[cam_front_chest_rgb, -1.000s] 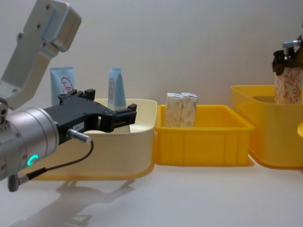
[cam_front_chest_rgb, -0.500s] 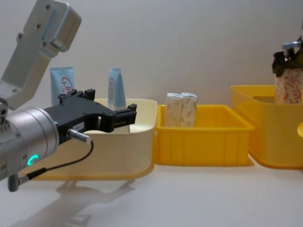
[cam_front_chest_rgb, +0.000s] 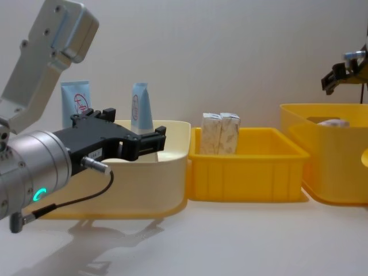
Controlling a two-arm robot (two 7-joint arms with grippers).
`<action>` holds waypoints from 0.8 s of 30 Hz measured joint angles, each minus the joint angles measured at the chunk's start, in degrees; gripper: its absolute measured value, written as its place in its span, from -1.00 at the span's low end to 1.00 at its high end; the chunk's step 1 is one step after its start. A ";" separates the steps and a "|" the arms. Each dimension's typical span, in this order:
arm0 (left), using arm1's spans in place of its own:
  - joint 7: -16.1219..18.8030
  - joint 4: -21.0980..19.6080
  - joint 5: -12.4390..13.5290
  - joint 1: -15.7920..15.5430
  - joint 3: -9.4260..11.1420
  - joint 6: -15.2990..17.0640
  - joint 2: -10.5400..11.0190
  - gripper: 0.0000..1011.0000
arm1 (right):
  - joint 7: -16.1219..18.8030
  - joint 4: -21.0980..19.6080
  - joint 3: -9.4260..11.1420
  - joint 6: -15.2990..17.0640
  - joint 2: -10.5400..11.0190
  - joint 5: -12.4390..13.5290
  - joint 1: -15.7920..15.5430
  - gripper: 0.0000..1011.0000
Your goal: Bimanual collaborative sorting of washing and personal care products
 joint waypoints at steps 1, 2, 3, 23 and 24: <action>0.00 0.00 0.00 0.00 0.00 0.00 0.00 0.98 | 0.00 0.00 0.00 0.01 0.00 0.00 0.00 0.69; 0.00 0.00 0.00 0.00 0.00 0.00 0.00 0.98 | 0.00 0.00 0.00 0.01 0.00 0.00 0.00 0.78; 0.00 0.00 0.00 0.00 0.00 0.00 0.00 0.98 | 0.00 0.00 0.00 0.02 0.00 0.00 0.00 0.82; -3.01 4.24 0.02 -4.43 0.43 2.61 -1.42 0.98 | 0.00 0.00 0.00 0.04 0.00 0.00 0.00 0.98; -3.06 4.48 0.05 -4.67 0.43 2.71 -1.51 0.98 | 0.00 0.00 0.00 0.05 0.00 0.00 0.00 0.98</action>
